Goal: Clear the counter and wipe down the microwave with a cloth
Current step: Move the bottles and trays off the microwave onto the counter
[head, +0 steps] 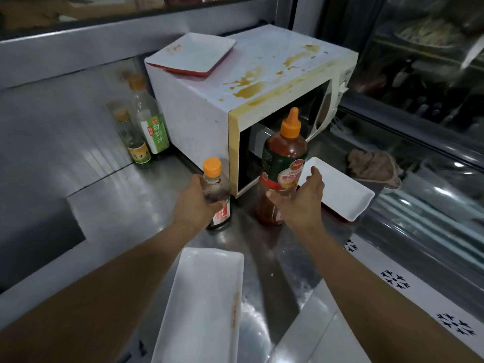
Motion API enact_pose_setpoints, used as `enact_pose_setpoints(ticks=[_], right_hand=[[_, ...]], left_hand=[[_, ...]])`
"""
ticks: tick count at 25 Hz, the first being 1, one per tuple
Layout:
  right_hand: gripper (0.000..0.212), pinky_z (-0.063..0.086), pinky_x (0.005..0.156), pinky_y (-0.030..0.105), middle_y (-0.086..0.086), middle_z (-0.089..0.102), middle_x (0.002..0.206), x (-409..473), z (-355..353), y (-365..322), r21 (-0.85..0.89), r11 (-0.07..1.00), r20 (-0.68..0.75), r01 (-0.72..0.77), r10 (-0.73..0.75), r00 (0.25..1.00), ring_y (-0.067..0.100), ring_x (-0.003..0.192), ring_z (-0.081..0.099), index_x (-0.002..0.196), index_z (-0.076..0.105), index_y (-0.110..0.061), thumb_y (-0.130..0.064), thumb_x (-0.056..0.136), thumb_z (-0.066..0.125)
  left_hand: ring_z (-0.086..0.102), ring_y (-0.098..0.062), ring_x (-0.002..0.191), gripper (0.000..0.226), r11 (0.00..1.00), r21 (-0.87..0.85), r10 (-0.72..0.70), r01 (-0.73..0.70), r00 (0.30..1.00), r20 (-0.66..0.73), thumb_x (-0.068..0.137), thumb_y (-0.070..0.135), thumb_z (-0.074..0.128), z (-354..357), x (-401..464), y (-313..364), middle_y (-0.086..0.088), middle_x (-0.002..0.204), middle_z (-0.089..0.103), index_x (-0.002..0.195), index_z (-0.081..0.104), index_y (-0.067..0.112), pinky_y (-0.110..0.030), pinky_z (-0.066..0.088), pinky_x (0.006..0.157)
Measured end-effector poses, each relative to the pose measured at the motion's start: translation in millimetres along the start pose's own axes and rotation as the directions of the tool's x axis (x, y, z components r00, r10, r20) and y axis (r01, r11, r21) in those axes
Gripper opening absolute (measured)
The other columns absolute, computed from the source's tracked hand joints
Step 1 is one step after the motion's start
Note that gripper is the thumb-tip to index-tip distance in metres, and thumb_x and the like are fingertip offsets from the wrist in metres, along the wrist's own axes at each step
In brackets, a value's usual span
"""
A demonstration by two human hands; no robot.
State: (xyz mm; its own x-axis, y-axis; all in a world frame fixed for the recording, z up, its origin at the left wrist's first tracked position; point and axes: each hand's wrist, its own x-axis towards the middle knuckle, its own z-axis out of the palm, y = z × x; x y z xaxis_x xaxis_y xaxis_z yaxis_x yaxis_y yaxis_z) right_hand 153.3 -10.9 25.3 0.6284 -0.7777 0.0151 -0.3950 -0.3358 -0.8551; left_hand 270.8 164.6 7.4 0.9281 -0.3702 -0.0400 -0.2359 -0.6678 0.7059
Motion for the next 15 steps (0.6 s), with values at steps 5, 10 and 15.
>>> enact_pose_setpoints(ticks=[5, 10, 15], right_hand=[[0.1, 0.044, 0.1, 0.028, 0.0, 0.045, 0.134, 19.8, 11.7, 12.2, 0.144, 0.987, 0.036, 0.07, -0.076, 0.997, 0.017, 0.122, 0.048, 0.137, 0.025, -0.016, -0.022, 0.06, 0.088], [0.087, 0.042, 0.081, 0.014, -0.003, 0.057, 0.119, 22.9, 16.3, 9.1, 0.168, 0.979, -0.003, 0.117, -0.118, 0.993, 0.008, 0.1, 0.054, 0.126, 0.039, -0.015, -0.023, 0.056, 0.09], [0.084, 0.038, 0.073, 0.006, -0.008, 0.055, 0.112, 11.4, 13.0, -1.9, 0.18, 0.969, -0.029, 0.168, -0.165, 0.986, 0.006, 0.097, 0.054, 0.123, 0.041, -0.016, -0.026, 0.056, 0.089]], left_hand=[[0.06, -0.03, 0.105, 0.057, 1.0, -0.012, -0.014, 0.013, 0.998, -0.059, 0.07, 0.019, 0.079, 1.9, -2.6, 1.2, -0.008, 0.116, 0.063, 0.116, 0.046, 0.013, -0.039, 0.05, 0.086], [0.061, -0.028, 0.103, 0.058, 0.998, -0.059, -0.036, 0.029, 0.991, -0.13, 0.068, 0.016, 0.08, -3.0, -8.5, 3.5, -0.007, 0.114, 0.065, 0.117, 0.049, 0.014, -0.037, 0.05, 0.084], [0.062, -0.026, 0.102, 0.063, 0.999, -0.04, -0.033, 0.025, 0.98, -0.195, 0.066, 0.023, 0.082, -27.3, -13.3, 9.8, -0.004, 0.114, 0.065, 0.118, 0.048, 0.017, -0.037, 0.051, 0.085]])
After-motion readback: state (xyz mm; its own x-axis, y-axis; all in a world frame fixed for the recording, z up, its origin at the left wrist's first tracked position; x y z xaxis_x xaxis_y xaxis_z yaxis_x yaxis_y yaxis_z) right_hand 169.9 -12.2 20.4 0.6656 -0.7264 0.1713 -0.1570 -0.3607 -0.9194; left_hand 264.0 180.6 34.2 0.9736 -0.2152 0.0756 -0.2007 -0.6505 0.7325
